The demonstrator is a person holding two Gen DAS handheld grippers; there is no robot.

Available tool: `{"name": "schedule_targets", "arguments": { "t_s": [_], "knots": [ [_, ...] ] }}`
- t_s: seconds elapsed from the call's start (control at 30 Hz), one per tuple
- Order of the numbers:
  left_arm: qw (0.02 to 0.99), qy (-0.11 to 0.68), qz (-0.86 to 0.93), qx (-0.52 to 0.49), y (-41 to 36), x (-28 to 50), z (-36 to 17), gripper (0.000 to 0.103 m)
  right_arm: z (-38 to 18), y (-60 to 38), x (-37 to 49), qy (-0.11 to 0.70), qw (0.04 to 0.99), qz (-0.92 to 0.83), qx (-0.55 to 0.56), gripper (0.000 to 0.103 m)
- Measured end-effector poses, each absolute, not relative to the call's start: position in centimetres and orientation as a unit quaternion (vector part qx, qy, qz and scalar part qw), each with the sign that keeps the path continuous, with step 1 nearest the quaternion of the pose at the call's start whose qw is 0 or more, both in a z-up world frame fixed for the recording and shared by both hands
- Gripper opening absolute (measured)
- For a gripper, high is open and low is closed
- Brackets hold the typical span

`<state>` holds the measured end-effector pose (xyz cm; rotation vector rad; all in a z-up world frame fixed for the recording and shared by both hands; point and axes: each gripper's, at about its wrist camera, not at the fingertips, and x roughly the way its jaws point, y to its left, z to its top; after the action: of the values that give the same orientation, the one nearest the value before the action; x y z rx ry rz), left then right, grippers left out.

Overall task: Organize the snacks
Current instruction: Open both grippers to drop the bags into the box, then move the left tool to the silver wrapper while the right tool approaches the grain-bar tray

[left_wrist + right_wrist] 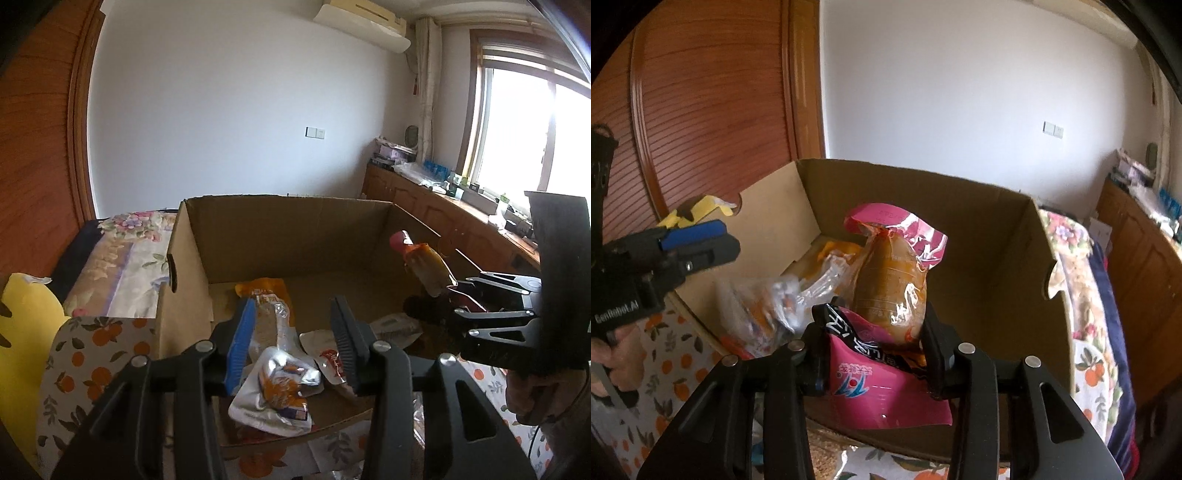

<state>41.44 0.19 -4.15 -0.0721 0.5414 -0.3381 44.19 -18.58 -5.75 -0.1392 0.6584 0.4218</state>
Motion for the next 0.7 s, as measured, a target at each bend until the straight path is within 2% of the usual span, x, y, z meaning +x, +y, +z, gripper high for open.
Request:
{"name": "schedule_targets", "arguments": {
  "t_s": [0.07,0.3,0.37,0.7],
  "knots": [
    [0.949,0.265,-0.166,-0.038,0.2,41.4,-4.2,0.045,-5.8,-18.9,44.4,0.326,0.921,0.206,-0.059,0.046],
    [0.952,0.261,-0.160,-0.026,0.3,41.3,-4.3,0.052,-5.9,-18.7,44.6,0.333,0.918,0.206,-0.059,0.051],
    [0.952,0.259,-0.161,-0.023,0.2,41.1,-4.4,0.053,-5.8,-18.5,44.5,0.333,0.920,0.200,-0.062,0.058],
    [0.959,0.232,-0.163,-0.004,0.0,39.6,-3.4,0.060,-4.1,-19.6,40.3,0.304,0.931,0.195,-0.046,0.058]
  ]
}}
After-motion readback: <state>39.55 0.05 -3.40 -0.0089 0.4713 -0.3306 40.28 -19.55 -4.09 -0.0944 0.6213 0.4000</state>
